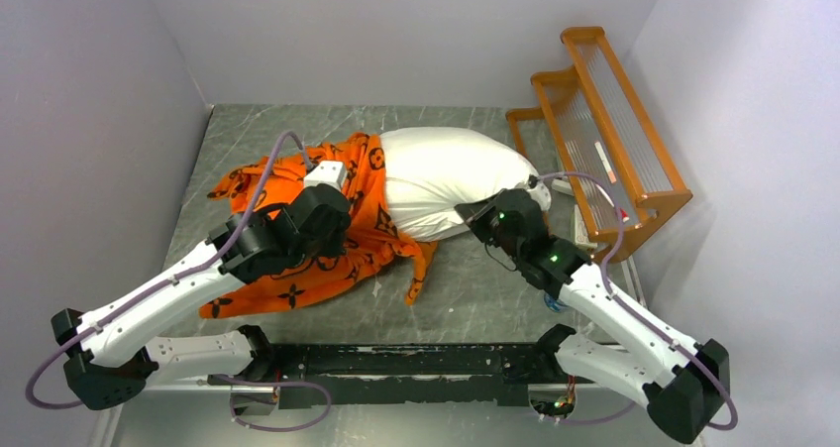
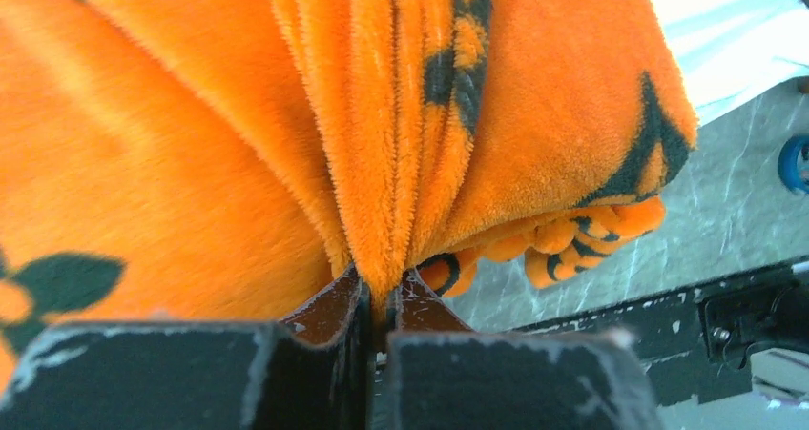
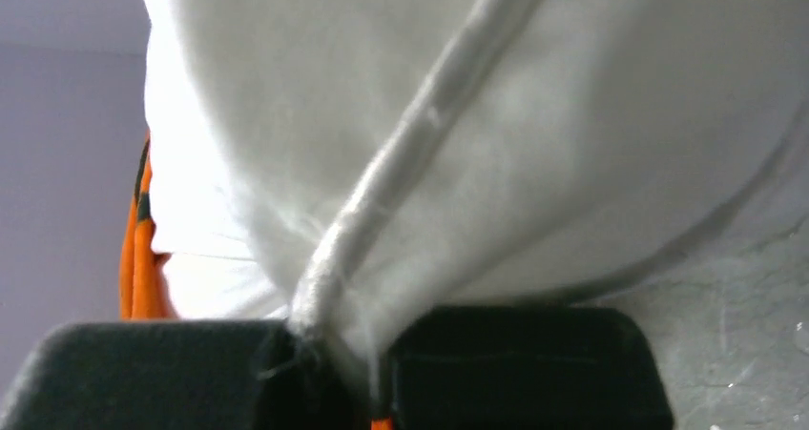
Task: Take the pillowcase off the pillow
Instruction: Remove the pillow from the pillowcase.
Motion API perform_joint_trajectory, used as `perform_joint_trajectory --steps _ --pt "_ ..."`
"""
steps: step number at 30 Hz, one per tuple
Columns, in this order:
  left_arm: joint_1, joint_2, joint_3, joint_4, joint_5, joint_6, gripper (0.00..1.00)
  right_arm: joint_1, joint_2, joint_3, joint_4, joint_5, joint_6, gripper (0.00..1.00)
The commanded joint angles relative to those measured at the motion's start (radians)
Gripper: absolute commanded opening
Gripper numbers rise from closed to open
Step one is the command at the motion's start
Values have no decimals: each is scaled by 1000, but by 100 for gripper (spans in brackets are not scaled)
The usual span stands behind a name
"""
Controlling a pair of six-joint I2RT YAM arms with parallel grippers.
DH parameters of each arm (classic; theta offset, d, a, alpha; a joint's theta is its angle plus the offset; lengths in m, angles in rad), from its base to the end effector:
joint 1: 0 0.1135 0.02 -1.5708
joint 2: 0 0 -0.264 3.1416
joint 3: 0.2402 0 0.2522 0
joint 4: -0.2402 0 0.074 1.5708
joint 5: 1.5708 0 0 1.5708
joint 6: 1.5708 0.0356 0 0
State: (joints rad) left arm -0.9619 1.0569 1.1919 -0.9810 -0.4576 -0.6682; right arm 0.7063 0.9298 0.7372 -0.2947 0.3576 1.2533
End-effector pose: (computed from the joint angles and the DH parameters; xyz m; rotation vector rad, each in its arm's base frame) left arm 0.1245 -0.1511 0.3565 0.1365 2.3183 -0.2688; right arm 0.1670 0.1261 0.2868 0.7961 1.9825 0.8475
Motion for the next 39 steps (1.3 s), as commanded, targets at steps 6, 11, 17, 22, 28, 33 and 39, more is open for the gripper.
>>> perform_joint_trajectory --steps 6,11,17,22,28,33,39 --pt "13 -15 147 -274 -258 56 18 -197 35 -84 15 -265 -153 0" --pt "12 -79 28 119 157 125 79 -182 29 -85 -14 -275 -95 0" --pt "-4 -33 -51 308 470 73 80 -180 21 -60 -28 -266 -107 0" --pt "-167 43 -45 318 462 10 79 -180 47 -48 -27 -283 -108 0" --pt "-291 41 -185 430 213 -203 81 -181 45 -28 -35 -277 -104 0" --pt "-337 54 -317 576 121 -344 85 -181 30 -18 -54 -266 -106 0" --pt "-377 152 -393 772 -91 -524 98 -179 29 -11 -58 -268 -109 0"
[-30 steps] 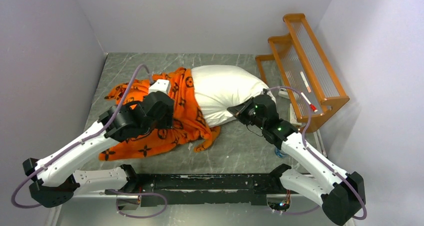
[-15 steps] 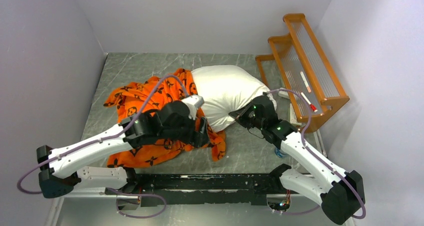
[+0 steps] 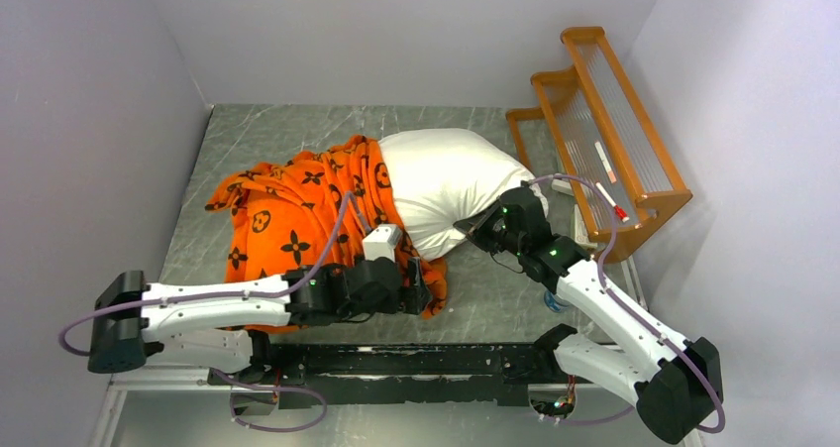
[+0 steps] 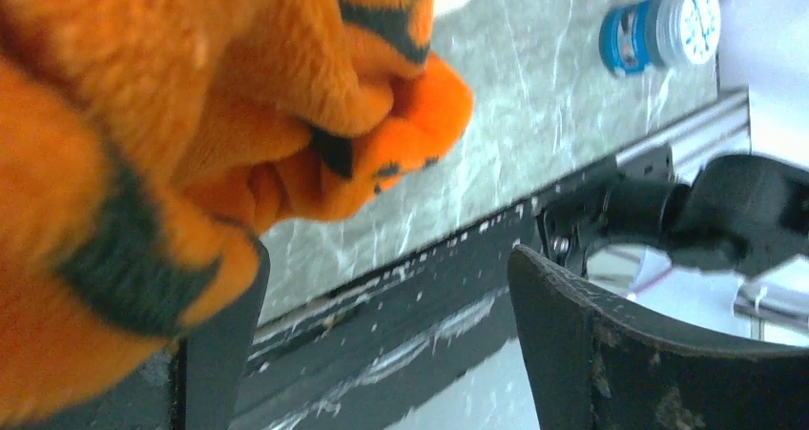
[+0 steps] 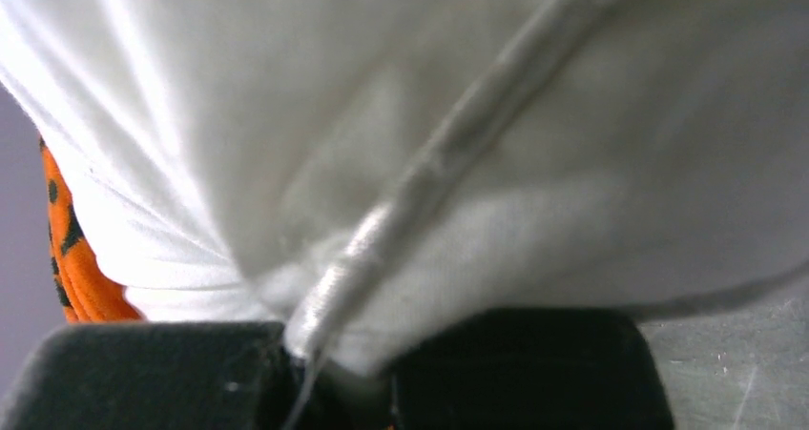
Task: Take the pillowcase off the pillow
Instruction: Remove the pillow from the pillowcase.
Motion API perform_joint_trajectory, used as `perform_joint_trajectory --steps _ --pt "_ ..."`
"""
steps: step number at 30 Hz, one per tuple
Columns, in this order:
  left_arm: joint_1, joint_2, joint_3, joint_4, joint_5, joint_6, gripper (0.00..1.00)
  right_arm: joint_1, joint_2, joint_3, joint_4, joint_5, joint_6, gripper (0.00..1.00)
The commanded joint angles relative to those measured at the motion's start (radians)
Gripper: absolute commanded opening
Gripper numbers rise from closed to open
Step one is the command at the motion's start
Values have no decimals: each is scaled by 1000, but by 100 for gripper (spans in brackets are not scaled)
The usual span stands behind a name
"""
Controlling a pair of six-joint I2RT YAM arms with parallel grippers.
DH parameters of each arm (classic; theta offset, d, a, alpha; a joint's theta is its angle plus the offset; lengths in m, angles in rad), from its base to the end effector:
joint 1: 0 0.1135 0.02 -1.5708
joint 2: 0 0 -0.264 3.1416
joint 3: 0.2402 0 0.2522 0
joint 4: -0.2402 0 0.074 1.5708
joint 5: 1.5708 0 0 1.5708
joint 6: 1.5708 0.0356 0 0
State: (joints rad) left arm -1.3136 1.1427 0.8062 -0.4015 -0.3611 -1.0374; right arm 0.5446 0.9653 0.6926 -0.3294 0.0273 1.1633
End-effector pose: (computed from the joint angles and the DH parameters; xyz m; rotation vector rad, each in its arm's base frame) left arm 0.0734 -0.2297 0.2572 0.1375 2.3863 -0.8050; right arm 0.1819 0.1091 0.2603 0.7258 2.2158 0.9039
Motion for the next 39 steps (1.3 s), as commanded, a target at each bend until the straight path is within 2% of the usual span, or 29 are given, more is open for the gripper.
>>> perform_joint_trajectory --steps 1,7,8,9,11,12,13,17,20,26,32,34,36,37,39 --pt "-29 91 9 194 -217 -156 98 -18 -5 40 -33 67 -24 0" --pt "-36 188 49 106 -498 -196 98 -18 -31 32 -38 76 -20 0" --pt "-36 204 60 53 -545 -206 90 -18 -31 30 -36 74 -18 0" --pt "-33 219 80 -23 -578 -242 75 -18 -31 29 -36 70 -19 0" --pt "-27 228 113 -152 -629 -249 20 -18 -30 31 -40 68 -29 0" --pt "-27 227 124 -194 -648 -220 7 -18 -29 34 -47 74 -39 0" --pt "-27 222 132 -280 -666 -222 5 -19 -28 40 -59 95 -50 0" --pt "-27 176 131 -620 -706 -378 5 -26 -8 116 -139 219 -138 0" --pt "-26 95 92 -768 -680 -425 5 -48 10 179 -210 336 -187 0" --pt "-27 -53 67 -994 -579 -529 5 -153 12 178 -209 296 -259 0" --pt "-26 -187 87 -973 -590 -436 5 -188 -17 73 -177 171 -221 0" --pt "-26 -197 104 -893 -587 -310 5 -187 -44 29 -154 117 -212 0" --pt "-25 -196 125 -729 -548 -114 7 -187 -71 -17 -134 52 -204 0" --pt "-26 -193 136 -663 -514 -10 14 -187 -83 -40 -127 22 -200 0" --pt "-25 -181 169 -579 -457 86 37 -187 -100 -79 -127 -21 -190 0"
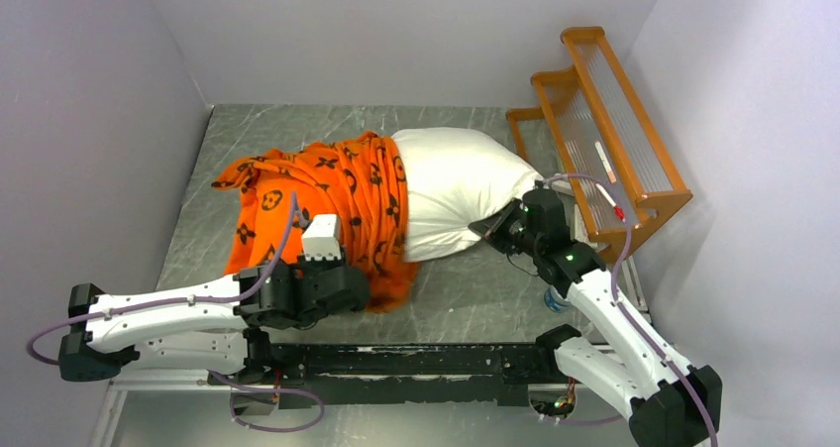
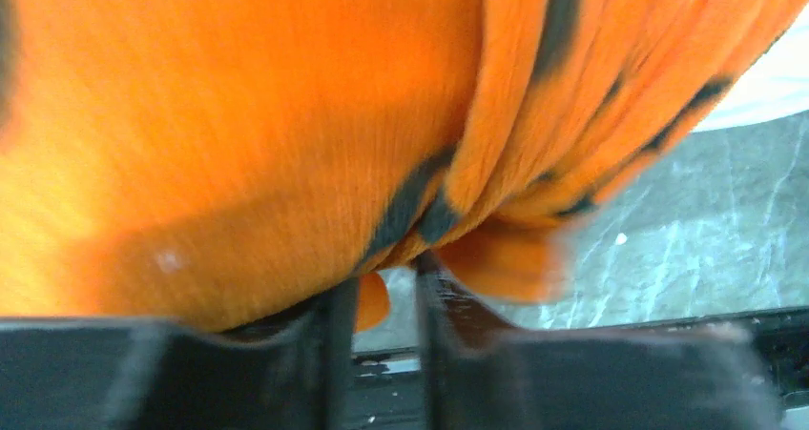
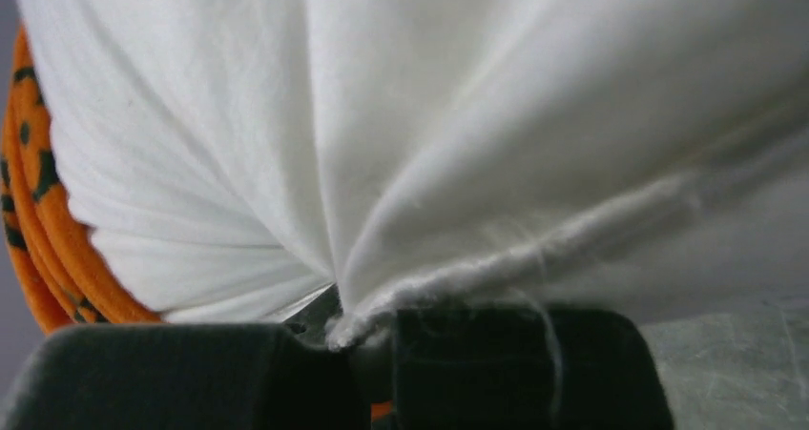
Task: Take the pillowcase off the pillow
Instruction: Remove the pillow from the pillowcase.
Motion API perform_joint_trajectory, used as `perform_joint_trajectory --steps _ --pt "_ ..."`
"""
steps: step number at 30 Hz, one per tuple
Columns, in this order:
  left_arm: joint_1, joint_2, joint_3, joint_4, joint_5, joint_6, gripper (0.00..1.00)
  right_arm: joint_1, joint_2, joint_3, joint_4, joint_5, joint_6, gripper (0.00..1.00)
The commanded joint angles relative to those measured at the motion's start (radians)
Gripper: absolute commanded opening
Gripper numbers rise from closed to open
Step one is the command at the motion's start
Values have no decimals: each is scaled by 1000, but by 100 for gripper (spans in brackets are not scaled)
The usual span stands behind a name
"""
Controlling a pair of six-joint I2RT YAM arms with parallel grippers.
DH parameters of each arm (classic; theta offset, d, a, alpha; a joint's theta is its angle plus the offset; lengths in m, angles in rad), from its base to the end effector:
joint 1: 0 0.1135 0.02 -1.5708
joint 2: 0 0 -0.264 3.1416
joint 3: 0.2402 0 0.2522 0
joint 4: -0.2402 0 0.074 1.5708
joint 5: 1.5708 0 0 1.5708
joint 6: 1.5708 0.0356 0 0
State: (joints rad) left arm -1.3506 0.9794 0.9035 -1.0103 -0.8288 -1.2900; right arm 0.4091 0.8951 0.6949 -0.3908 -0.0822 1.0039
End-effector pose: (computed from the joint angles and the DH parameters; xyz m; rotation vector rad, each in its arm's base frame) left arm 0.0621 -0.1575 0.2871 -0.1735 2.2203 -0.2887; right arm 0.1803 0.0814 0.2686 0.6261 2.2151 0.8687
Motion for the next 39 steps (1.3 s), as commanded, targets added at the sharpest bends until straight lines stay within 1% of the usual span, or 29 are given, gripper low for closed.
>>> perform_joint_trajectory --steps 1,2,4,9,10,13,14,18,19,21,23,24,26,29,30,31,36,39 --pt "11 -14 87 57 29 364 45 -51 -37 -99 -72 55 -26 0" --pt "11 -7 103 87 52 391 52 -51 -45 -111 -81 37 -22 0" --pt "11 3 134 136 94 446 60 -51 -65 -135 -98 14 -13 0" --pt "11 42 212 242 212 556 73 -51 -128 -175 -110 -4 19 0" --pt "12 53 226 257 218 563 77 -51 -135 -176 -111 -2 21 0" --pt "13 113 278 249 173 554 87 -51 -139 -170 -116 -3 17 0" --pt "15 141 300 238 154 553 89 -51 -134 -166 -116 -6 13 0" --pt "73 297 393 74 90 490 90 -51 -115 -153 -122 -21 1 0" --pt "94 326 391 49 76 478 90 -52 -112 -150 -124 -22 0 0" --pt "167 354 363 54 108 495 88 -51 -113 -147 -127 -21 -2 0" --pt "256 336 307 123 181 553 80 -52 -121 -151 -128 -15 2 0" --pt "297 322 283 143 202 574 73 -51 -125 -155 -128 -13 2 0" --pt "358 292 258 129 201 590 51 -52 -129 -155 -134 -7 1 0" --pt "410 222 239 64 159 584 10 -51 -128 -154 -146 10 -2 0" --pt "424 192 234 44 145 580 5 -52 -127 -158 -145 13 -1 0" --pt "439 159 228 24 135 576 5 -52 -127 -163 -139 13 -1 0" --pt "503 24 234 -89 75 562 5 -52 -108 -168 -121 12 -2 0" --pt "513 -14 246 -131 82 557 5 -51 -94 -158 -114 4 -12 0"
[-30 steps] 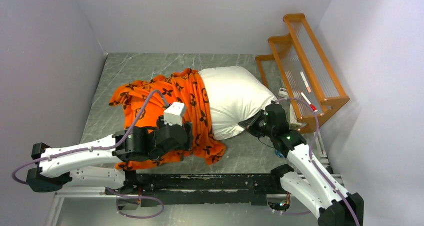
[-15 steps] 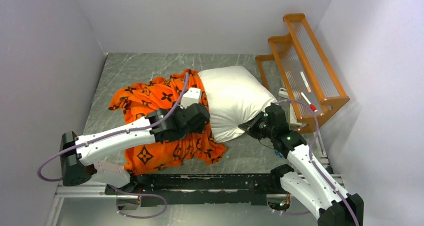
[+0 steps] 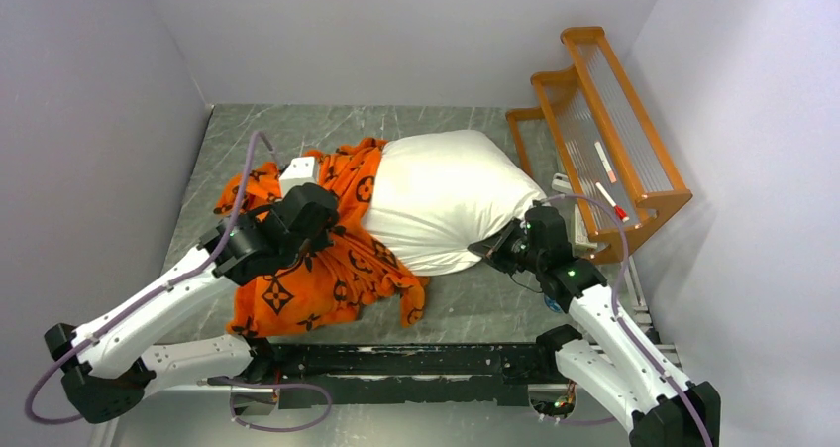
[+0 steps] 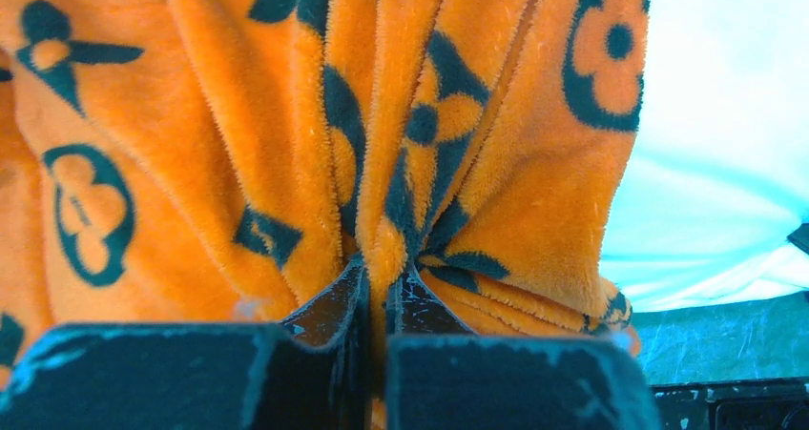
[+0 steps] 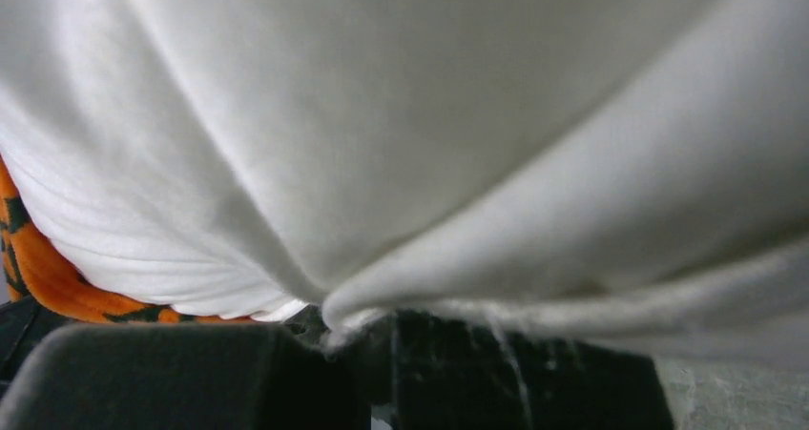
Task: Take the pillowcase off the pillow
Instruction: Remove the pillow from the pillowcase.
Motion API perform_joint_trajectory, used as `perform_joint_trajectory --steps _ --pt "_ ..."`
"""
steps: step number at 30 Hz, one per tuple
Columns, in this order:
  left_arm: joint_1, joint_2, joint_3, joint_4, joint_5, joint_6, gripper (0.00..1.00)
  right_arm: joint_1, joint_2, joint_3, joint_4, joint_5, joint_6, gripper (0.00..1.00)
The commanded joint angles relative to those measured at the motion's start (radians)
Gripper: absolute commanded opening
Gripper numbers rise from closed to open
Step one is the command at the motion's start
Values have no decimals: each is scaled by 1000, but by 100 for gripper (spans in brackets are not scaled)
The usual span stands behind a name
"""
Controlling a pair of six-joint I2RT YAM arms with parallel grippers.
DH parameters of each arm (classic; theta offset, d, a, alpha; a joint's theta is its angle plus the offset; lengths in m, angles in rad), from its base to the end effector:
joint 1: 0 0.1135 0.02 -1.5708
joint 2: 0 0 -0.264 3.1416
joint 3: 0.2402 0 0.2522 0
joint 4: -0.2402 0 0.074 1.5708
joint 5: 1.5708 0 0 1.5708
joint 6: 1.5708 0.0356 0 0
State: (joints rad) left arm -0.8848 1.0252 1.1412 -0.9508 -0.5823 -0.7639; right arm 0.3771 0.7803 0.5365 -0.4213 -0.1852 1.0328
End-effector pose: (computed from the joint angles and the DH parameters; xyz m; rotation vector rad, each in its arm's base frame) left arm 0.1349 -0.1339 0.3502 -0.1224 2.2409 -0.1774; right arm 0.1560 0.0688 0.2311 0.6711 2.3101 0.9277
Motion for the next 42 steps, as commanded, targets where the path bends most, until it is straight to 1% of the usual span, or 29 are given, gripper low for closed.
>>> perform_joint_trajectory --steps 1,3,5,6,7,9,11,13,16,18,20,21,24,26,28,30,31,32,33,34,35,36,37,39,40,41,42 --pt "47 -69 5 -182 -142 43 5 -20 25 6 -81 102 -48 0" --pt "47 -83 -22 -108 -51 111 6 -19 31 17 -65 74 -70 0" --pt "47 -88 -42 -32 65 180 14 -20 33 31 -49 40 -90 0" --pt "48 -88 -43 3 120 204 23 -20 32 39 -48 24 -103 0" --pt "48 -87 -37 33 168 221 35 -19 28 46 -49 11 -114 0" --pt "48 -84 -2 70 214 236 61 -18 11 62 -58 -8 -135 0" --pt "48 -75 55 95 204 259 76 -18 -13 72 -74 -3 -148 0" --pt "48 -47 129 106 163 295 86 -19 -40 72 -89 7 -153 0" --pt "48 46 257 120 118 383 93 -19 -72 66 -103 13 -155 1" --pt "56 147 335 100 73 424 95 -18 -85 67 -111 6 -157 2" --pt "88 240 392 86 34 429 97 -19 -92 82 -125 2 -171 5" --pt "116 270 393 115 57 441 97 -19 -94 93 -137 6 -182 6" --pt "241 337 328 278 258 480 97 -20 -100 141 -192 37 -221 9" --pt "304 405 320 294 348 469 96 -19 -110 175 -217 43 -243 13" --pt "325 466 308 267 364 464 92 -20 -123 215 -236 38 -260 17" --pt "331 486 251 257 350 447 91 -20 -143 263 -268 69 -260 24" --pt "332 477 201 271 362 442 89 -20 -156 284 -279 92 -260 30" --pt "334 460 155 286 377 434 85 -20 -175 302 -280 109 -261 37" --pt "334 434 89 305 400 428 78 -19 -193 317 -273 124 -267 45" --pt "335 404 38 327 429 425 68 -19 -212 330 -262 128 -269 52" --pt "334 367 11 347 454 421 60 -19 -227 344 -246 127 -270 60" --pt "334 331 -43 362 482 419 51 -20 -236 358 -223 118 -278 65" --pt "334 297 -79 375 513 422 40 -19 -238 374 -202 103 -287 68" --pt "334 232 -133 384 580 449 17 -19 -216 409 -159 69 -307 70" --pt "334 200 -157 384 613 459 9 -19 -194 428 -138 48 -313 72" --pt "334 168 -178 383 650 469 5 -20 -163 446 -121 25 -319 72" --pt "334 135 -202 390 694 485 5 -19 -121 469 -111 -2 -328 72"
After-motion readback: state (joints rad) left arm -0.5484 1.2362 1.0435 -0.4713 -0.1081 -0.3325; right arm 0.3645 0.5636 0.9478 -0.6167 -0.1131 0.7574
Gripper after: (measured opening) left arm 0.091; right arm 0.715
